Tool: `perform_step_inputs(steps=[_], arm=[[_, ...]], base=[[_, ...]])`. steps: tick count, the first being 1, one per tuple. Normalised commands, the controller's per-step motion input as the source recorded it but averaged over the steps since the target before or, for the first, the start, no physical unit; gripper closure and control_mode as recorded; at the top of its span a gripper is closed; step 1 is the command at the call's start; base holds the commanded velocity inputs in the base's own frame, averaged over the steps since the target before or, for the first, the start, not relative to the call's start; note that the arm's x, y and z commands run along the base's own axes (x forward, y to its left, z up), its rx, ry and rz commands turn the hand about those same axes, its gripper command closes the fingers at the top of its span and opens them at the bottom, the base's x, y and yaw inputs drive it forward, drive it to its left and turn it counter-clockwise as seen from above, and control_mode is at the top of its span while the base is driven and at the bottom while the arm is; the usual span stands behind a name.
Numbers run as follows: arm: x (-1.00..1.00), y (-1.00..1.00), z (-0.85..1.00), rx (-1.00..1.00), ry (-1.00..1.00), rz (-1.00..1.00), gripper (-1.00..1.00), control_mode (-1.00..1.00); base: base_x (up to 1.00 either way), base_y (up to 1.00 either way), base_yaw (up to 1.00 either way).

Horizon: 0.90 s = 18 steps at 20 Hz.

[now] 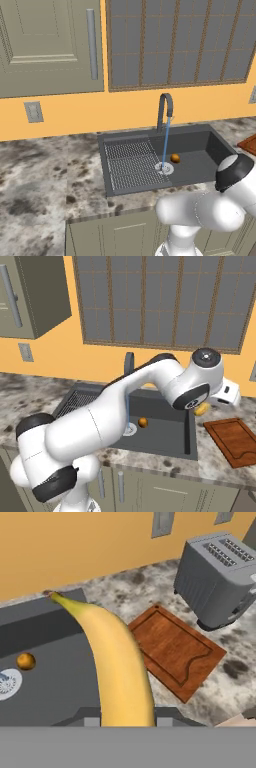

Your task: Pick the mango, banana from the sink and place them on the cutting board to airdry. Then turn off the sink faucet.

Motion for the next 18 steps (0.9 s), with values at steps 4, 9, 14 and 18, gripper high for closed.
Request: perform_step_inputs(steps=[4,9,14,18], arm=[[-0.01,-0.11,-0.02,-0.22,-0.03,-0.07,1.0,-1.0],[0.0,-0.37,-0.14,-0.04,0.0,-0.05,1.0,-1.0],[0.01,-0.6,-0.09,0.07,0.14,-0.07,1.0,-1.0],[0.03,-0.51,-0.07,0.05,0.13,-0.05,1.0,-1.0]], base=[[0.0,0.0,0.0],[0.0,0.0,0.0],[0.0,0.0,0.0],[0.0,0.0,0.0]])
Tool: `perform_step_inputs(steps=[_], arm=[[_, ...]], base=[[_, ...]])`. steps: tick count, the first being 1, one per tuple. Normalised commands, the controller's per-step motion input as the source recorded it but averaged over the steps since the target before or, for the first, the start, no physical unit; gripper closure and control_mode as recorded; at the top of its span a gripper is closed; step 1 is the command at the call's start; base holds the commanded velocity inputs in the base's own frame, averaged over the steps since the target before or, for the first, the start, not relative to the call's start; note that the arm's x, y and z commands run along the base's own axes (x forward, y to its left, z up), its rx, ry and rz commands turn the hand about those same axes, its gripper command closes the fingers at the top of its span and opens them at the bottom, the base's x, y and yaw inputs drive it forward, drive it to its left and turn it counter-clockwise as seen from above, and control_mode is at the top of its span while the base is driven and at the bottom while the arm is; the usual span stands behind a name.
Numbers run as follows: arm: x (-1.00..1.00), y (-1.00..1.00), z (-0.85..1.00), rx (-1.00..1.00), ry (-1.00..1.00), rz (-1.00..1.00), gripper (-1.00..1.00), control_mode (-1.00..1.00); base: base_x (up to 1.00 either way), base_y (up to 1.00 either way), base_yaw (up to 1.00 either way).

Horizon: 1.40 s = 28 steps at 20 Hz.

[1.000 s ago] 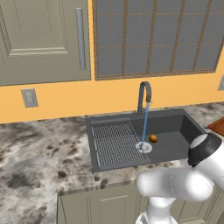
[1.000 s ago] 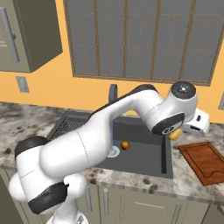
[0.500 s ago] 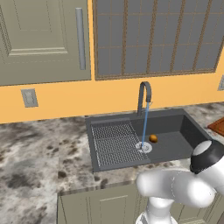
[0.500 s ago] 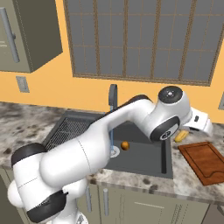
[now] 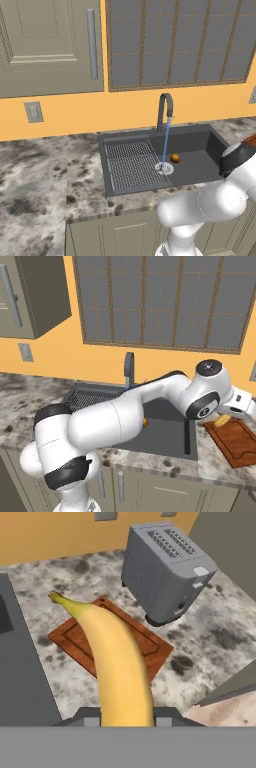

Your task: Pick the mango, banana from the sink and place them on the cutting board to airdry. Then turn off the sink faucet.

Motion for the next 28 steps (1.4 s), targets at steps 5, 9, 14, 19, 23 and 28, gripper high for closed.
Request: perform_step_inputs(steps=[5,9,14,19,23,28], arm=[[0.0,-0.35,-0.14,0.11,0.1,0.0,1.0,-1.0],[-0.06,-0.17,-0.3,0.11,0.03,0.02,1.0,-1.0],[-0.01,0.0,-0.26,0.02,0.0,0.08,1.0,-1.0],[0.0,0.0,-0.26,0.0,-0.01,0.09,1.0,-1.0],[0.0,0.0,-0.33,0.0,0.0,0.06,1.0,-1.0],[0.01,-0.02,-0.32,-0.03,-0.01,0.05,1.0,-1.0]], base=[[0.0,0.0,0.0],[0.0,0.0,0.0],[0.0,0.0,0.0],[0.0,0.0,0.0],[0.0,0.0,0.0],[0.0,0.0,0.0]])
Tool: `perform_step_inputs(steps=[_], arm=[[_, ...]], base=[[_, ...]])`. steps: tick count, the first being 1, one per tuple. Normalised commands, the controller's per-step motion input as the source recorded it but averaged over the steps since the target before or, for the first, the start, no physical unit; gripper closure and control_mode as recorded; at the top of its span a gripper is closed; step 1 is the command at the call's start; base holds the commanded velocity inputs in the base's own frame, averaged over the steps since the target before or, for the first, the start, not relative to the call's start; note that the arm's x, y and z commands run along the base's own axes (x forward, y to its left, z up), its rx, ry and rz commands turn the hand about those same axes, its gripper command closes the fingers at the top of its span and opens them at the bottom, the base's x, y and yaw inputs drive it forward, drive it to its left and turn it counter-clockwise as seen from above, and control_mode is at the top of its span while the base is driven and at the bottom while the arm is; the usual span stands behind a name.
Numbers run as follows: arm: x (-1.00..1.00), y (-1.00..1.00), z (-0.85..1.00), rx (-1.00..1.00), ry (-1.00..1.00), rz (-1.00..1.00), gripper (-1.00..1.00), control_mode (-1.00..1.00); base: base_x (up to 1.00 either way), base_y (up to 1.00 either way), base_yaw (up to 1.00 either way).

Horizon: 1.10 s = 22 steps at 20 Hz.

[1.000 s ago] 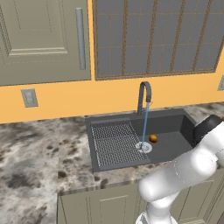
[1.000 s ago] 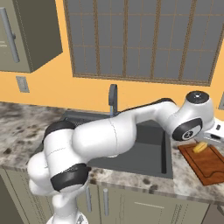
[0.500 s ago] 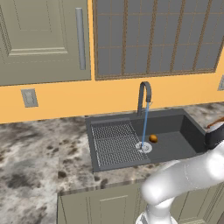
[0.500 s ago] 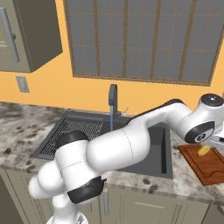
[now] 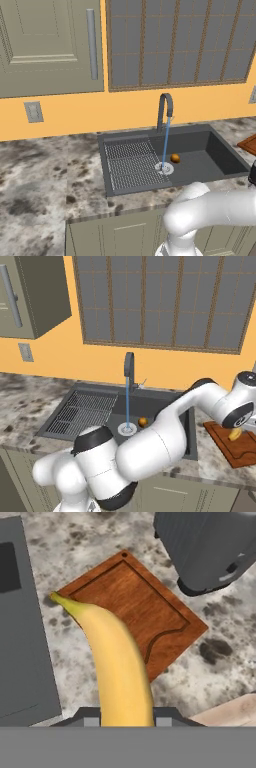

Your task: Pick the mango, banana from the sink and place them on the cutting board to airdry. Then turn off the sink faucet.

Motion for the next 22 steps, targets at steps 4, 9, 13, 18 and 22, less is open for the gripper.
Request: perform_step_inputs(steps=[4,9,13,18,22], arm=[[0.06,-0.14,-0.24,-0.02,-0.01,0.03,1.0,-1.0],[0.01,-0.11,-0.28,-0.01,0.0,0.03,1.0,-1.0],[0.04,-0.01,-0.25,-0.01,0.0,0.03,1.0,-1.0],[0.11,-0.01,-0.2,-0.01,0.0,0.03,1.0,-1.0],[0.16,-0.05,-0.2,-0.01,0.0,0.03,1.0,-1.0]], base=[[0.0,0.0,0.0],[0.0,0.0,0.0],[0.0,0.0,0.0],[0.0,0.0,0.0],[0.0,0.0,0.0]])
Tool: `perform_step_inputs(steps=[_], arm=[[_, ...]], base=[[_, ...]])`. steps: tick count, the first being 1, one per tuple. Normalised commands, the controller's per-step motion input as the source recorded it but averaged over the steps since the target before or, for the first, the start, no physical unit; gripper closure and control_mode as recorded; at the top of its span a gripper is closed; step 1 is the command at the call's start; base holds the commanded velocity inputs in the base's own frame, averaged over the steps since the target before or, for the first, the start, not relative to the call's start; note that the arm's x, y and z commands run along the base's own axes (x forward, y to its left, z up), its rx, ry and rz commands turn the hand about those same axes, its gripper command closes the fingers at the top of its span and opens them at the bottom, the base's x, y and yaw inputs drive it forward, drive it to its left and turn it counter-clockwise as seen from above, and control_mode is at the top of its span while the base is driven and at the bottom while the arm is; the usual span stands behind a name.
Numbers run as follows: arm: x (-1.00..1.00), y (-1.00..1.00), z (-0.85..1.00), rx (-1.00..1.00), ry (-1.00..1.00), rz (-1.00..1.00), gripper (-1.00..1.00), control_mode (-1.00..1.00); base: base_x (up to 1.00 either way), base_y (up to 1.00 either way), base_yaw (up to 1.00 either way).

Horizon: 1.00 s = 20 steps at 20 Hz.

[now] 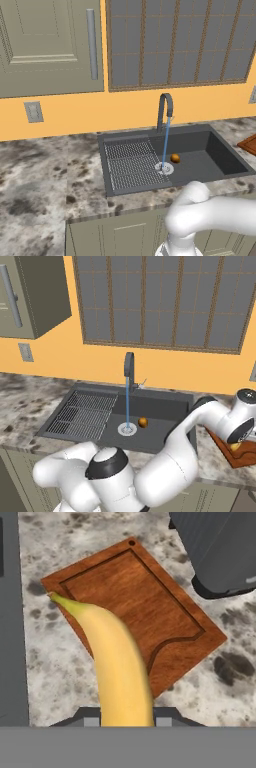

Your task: Pick the mango, banana from the sink and place them on the cutting board to airdry. Then turn off the sink faucet.

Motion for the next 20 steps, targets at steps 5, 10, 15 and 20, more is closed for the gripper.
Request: perform_step_inputs(steps=[5,10,15,20], arm=[[0.16,-0.09,-0.21,0.0,0.0,0.03,1.0,-1.0],[0.16,-0.22,-0.22,0.0,0.0,0.04,1.0,-1.0],[0.09,-0.21,-0.16,0.0,0.0,0.04,1.0,-1.0],[0.06,-0.07,-0.11,0.0,0.0,0.03,1.0,-1.0]], base=[[0.0,0.0,0.0],[0.0,0.0,0.0],[0.0,0.0,0.0],[0.0,0.0,0.0]])
